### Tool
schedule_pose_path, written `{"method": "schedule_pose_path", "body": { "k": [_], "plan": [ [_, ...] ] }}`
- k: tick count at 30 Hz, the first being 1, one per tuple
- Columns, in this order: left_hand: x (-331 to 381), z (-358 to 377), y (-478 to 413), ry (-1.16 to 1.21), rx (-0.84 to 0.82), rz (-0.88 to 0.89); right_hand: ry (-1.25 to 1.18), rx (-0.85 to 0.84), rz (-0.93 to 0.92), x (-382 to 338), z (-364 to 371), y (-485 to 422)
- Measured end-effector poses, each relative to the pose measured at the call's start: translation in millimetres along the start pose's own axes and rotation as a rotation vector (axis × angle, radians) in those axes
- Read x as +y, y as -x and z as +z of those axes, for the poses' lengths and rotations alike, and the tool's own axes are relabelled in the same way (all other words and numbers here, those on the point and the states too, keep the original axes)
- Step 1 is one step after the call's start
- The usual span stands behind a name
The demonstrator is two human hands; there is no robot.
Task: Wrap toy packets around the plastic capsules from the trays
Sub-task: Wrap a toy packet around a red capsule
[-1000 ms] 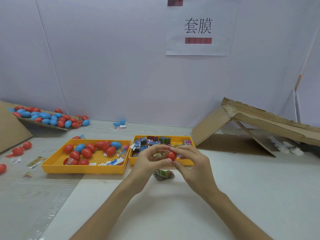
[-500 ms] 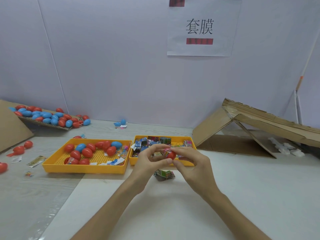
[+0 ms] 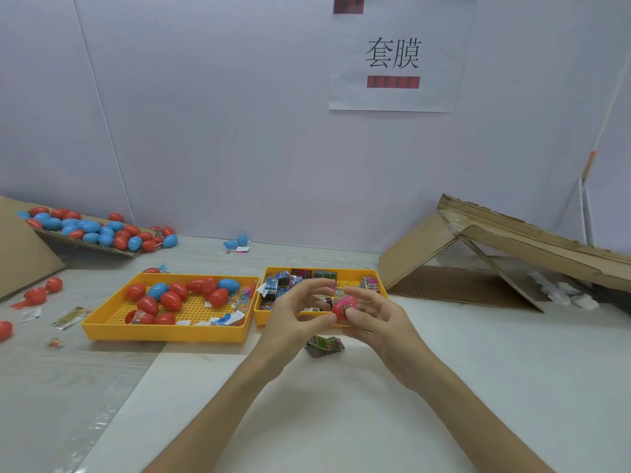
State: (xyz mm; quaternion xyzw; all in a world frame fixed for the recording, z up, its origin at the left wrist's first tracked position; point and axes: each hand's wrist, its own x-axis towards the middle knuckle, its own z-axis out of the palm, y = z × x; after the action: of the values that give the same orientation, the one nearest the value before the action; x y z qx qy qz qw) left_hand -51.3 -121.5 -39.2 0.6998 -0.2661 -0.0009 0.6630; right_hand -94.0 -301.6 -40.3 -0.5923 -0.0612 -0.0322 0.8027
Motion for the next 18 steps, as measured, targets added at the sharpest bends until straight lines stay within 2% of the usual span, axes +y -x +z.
{"method": "schedule_pose_path", "body": {
  "k": [3,7,11,18],
  "plan": [
    [-0.9,-1.6,-0.7,0.062,0.033,-0.086,0.042,0.053,-0.062,-1.4,-2.4,0.4],
    [1.2,2.2,1.5,0.208,-0.059,-0.186,0.225,0.062,-0.209,-3.7,0.1,3.1],
    [2.1,1.6,2.1,0.285,-0.053,-0.181,0.359,0.044,-0.313,-4.2,1.4,5.3],
    [2.1,-0.3,2.0,0.283,-0.047,-0.173,0.509,0.071,-0.357,-0.9,-1.4,4.1]
  ]
}}
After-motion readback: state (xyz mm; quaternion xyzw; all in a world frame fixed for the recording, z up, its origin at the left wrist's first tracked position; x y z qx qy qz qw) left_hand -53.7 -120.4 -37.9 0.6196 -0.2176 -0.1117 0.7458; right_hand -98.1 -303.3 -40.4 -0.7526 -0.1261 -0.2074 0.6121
